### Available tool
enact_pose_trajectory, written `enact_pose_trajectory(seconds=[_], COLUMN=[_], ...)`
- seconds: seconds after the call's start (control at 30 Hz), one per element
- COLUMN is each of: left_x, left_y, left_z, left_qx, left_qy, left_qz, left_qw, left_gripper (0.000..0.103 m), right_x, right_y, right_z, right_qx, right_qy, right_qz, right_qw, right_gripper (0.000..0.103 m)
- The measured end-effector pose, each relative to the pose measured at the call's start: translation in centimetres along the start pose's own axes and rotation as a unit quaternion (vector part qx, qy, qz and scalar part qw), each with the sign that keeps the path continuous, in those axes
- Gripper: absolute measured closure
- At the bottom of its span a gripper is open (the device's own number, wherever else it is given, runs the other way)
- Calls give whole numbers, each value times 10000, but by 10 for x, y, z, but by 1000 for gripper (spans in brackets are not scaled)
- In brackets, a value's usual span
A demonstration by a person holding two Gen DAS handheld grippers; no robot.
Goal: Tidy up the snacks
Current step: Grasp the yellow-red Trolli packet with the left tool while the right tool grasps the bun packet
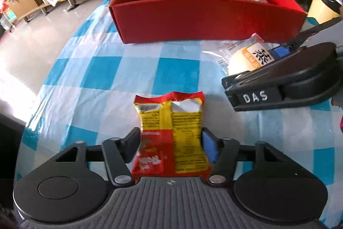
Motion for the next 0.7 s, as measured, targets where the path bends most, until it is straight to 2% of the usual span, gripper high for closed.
enact_pose_trajectory(seconds=[0.13,0.37,0.7], left_x=[-6,-25,-57], left_y=[7,15,52], left_z=[-4,-13,-30], left_qx=[45,-239,-1046], left_qy=[23,-211,-682], left_qz=[177,254,560], left_qw=[9998,9992,9906], left_gripper=[39,40,40], right_x=[-9,-30,-59], right_y=[-3,1,11], right_z=[-9,-33,-67], right_qx=[51,5,-61], right_qy=[15,45,106], right_qz=[-81,9,181], right_qw=[10000,10000,9998], right_gripper=[43,43,43])
Point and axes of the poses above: each gripper's, at about its wrist camera, not at the fingertips, and z roughly the way its jaws point, y to its right, x to its top, the point moved 2 cm from there along z, roughly the way its jaws point, and after that the axes turned 9 degrees about -x, right-handed, at the moved point
